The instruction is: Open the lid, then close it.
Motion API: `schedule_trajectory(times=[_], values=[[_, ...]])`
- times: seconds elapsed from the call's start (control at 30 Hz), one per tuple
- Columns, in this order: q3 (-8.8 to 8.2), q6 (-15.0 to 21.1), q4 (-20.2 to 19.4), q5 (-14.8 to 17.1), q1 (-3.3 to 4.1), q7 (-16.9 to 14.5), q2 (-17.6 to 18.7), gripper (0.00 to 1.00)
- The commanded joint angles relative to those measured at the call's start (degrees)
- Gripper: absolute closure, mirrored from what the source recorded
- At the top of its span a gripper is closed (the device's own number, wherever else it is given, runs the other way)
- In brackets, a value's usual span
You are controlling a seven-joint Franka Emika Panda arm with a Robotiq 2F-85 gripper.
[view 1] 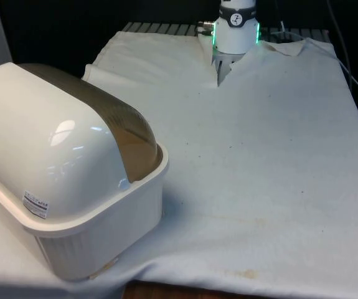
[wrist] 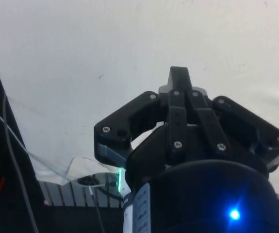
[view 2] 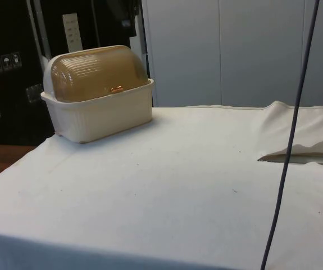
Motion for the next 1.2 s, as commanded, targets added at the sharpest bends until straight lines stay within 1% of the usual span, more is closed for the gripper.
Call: schedule_trajectory(times=[0.0,0.13,0.17,0.23,0.3,0.37,0.47,0.53,0.57,0.6,0.7,0.73,0.77,0.83,0.87,0.9,0.93,1.1,1.13,1.17], values=[[0.0,1.7,-0.8,-0.5,0.06,0.8,0.0,1.0],[0.0,3.8,-2.1,-0.5,0.06,2.2,0.2,1.0],[0.0,4.8,-2.7,-0.4,0.06,3.0,0.5,1.0],[0.06,4.1,-2.5,-0.1,0.0,2.5,0.5,1.0],[0.0,6.2,-3.4,-0.5,0.0,4.0,0.9,1.0],[0.0,7.2,-3.9,-0.5,0.0,4.6,1.1,1.0],[-0.11,8.8,-4.6,-0.5,-0.23,5.1,1.5,1.0],[-0.4,10.4,-5.3,-0.3,-0.57,4.9,1.9,1.0],[-0.23,9.2,-4.8,-0.1,-0.4,4.8,1.9,1.0],[-0.57,11.0,-5.5,-0.3,-0.63,4.9,2.1,1.0],[-1.15,12.7,-6.1,-0.2,-0.86,4.3,2.6,1.0],[-1.55,13.9,-6.4,0.0,-0.97,3.9,3.0,1.0],[-1.55,13.9,-6.4,0.0,-0.97,3.9,3.0,1.0],[-2.18,15.6,-6.9,0.1,-1.15,3.2,3.6,1.0],[-2.12,14.6,-6.6,-0.1,-0.97,3.6,3.5,1.0],[-2.41,16.1,-7.0,0.2,-1.26,3.0,3.8,1.0],[-2.58,16.7,-7.1,0.2,-1.38,2.8,4.0,1.0],[-3.67,19.7,-7.6,0.5,-1.78,1.7,5.3,1.0],[-3.72,18.8,-7.3,0.0,-1.6,2.1,5.4,1.0],[-3.84,20.3,-7.7,0.5,-1.89,1.5,5.6,1.0]])
